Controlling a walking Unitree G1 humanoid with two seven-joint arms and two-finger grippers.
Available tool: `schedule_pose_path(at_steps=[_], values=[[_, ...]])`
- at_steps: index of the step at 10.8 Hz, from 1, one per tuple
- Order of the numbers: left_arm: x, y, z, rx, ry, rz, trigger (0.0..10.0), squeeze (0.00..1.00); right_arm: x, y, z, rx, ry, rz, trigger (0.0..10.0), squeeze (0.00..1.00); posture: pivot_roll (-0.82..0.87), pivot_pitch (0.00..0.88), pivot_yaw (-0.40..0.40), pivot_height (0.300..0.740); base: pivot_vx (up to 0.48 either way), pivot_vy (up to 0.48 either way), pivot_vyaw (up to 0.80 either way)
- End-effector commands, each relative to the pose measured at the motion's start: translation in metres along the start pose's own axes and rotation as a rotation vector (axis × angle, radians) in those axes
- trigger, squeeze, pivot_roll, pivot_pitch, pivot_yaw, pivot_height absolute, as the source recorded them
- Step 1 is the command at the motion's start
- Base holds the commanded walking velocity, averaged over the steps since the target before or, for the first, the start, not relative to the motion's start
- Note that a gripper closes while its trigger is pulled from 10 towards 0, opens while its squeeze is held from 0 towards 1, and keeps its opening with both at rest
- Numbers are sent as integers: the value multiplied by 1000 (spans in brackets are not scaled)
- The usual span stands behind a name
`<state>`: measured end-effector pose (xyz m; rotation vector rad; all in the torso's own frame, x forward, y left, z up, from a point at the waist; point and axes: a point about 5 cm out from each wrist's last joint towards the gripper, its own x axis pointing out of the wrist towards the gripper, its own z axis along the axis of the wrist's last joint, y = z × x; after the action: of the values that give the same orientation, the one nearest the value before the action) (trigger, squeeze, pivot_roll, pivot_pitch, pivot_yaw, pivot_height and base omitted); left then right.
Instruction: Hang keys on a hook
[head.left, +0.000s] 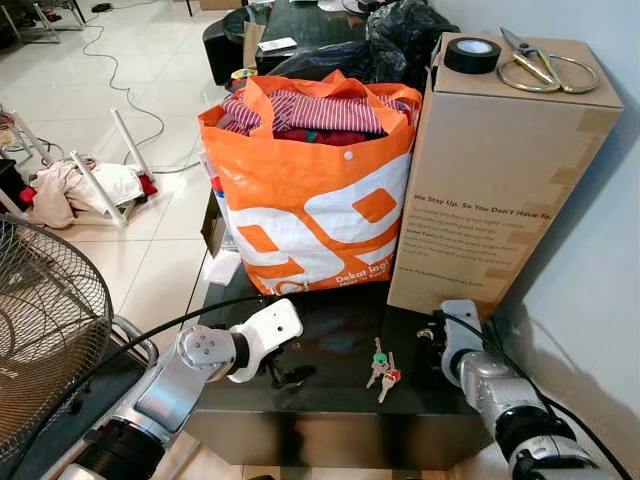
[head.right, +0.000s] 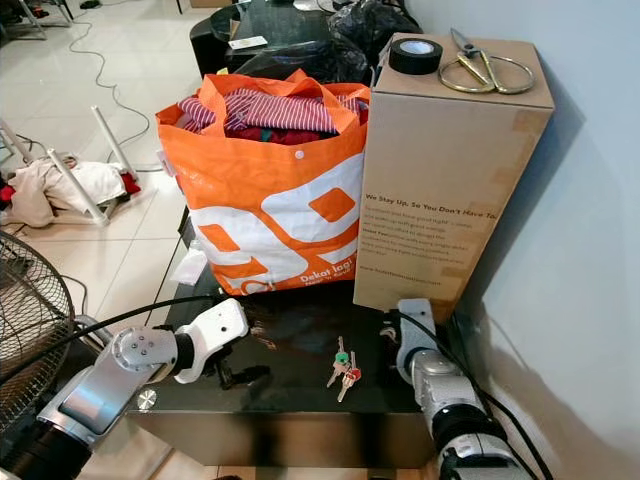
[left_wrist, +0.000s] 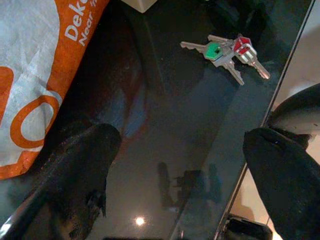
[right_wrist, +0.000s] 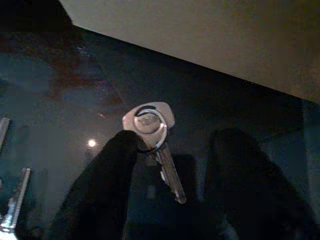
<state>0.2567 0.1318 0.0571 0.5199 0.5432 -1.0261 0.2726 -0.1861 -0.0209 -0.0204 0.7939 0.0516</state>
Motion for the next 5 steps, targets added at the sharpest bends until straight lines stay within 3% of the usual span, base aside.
schedule_pose_path(at_steps=[1,5], values=[[-3,2,1,20,6,4,10000,0,1,4,-4,2,17,20,0,0,-72,0,66,740,0,0,0],[-2,2,2,20,4,10,10000,0,1,6,-8,-23,18,73,0,0,-68,0,58,740,0,0,0]])
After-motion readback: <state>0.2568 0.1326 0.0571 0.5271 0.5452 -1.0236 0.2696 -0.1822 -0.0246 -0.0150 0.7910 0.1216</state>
